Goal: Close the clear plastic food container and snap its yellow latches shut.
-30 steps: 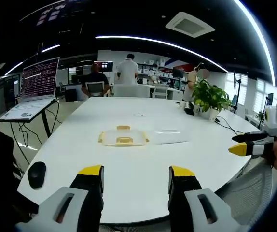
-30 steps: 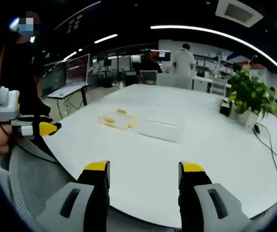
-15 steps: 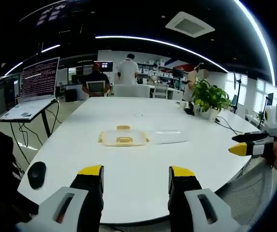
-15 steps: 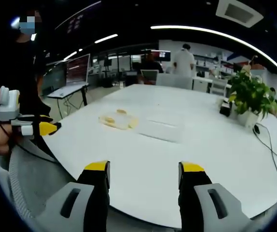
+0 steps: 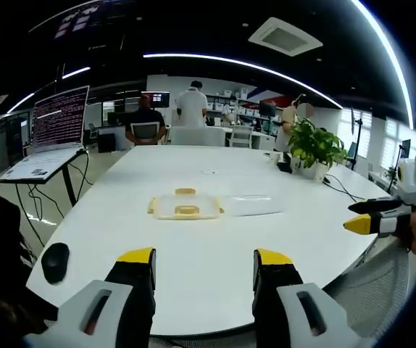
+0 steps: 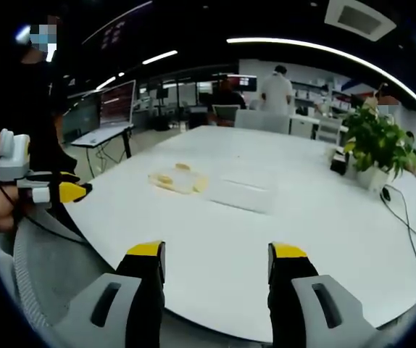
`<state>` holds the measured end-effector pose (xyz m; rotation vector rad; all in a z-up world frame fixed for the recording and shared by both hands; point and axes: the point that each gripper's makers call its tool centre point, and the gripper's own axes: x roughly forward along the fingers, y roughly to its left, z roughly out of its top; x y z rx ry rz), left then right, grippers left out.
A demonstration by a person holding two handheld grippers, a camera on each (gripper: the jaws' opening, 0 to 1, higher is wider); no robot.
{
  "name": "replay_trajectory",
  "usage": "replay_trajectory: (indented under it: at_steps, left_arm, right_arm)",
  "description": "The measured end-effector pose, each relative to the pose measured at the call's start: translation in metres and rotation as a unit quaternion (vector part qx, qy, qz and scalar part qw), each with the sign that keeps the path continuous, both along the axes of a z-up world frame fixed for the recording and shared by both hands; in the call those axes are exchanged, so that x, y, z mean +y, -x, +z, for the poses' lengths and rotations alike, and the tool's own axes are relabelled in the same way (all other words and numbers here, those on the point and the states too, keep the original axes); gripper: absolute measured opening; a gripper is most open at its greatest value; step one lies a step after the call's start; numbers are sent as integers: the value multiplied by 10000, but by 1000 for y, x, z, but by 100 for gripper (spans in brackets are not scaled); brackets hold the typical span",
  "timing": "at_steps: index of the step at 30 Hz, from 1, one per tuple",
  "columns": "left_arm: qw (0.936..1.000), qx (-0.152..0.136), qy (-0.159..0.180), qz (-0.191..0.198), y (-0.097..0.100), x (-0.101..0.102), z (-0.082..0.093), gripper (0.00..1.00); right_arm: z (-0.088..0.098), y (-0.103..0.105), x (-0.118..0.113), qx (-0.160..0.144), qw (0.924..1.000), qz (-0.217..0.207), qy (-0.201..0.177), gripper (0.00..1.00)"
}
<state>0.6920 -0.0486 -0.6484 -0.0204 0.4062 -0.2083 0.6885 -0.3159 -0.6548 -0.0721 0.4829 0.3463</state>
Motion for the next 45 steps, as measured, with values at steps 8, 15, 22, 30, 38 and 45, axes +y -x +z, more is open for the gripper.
replay_trajectory:
  at_steps: [8, 15, 22, 30, 38, 45]
  left_arm:
    - [10000, 10, -1, -16, 1, 0, -1, 48]
    - [10000, 13, 7, -8, 1, 0, -1, 48]
    - [10000, 22, 23, 5, 2, 0, -1, 48]
    - [9999, 118, 119, 19, 0, 2, 0, 49]
    - [9995, 183, -4, -243, -8, -5, 4, 50]
    - [9988, 208, -45, -435, -25, -2, 6, 50]
  right_arm:
    - [0, 1, 0, -2, 10000, -14, 3, 54]
    - [0, 1, 0, -8, 10000, -7, 6, 54]
    - [-1, 2, 1, -1, 10000, 9, 11, 54]
    - [0, 4, 2, 62, 10000, 21, -30, 55]
    - [0, -3, 5, 212, 9997, 73, -19, 55]
    - [1, -18, 12, 301, 9992, 280, -15, 54]
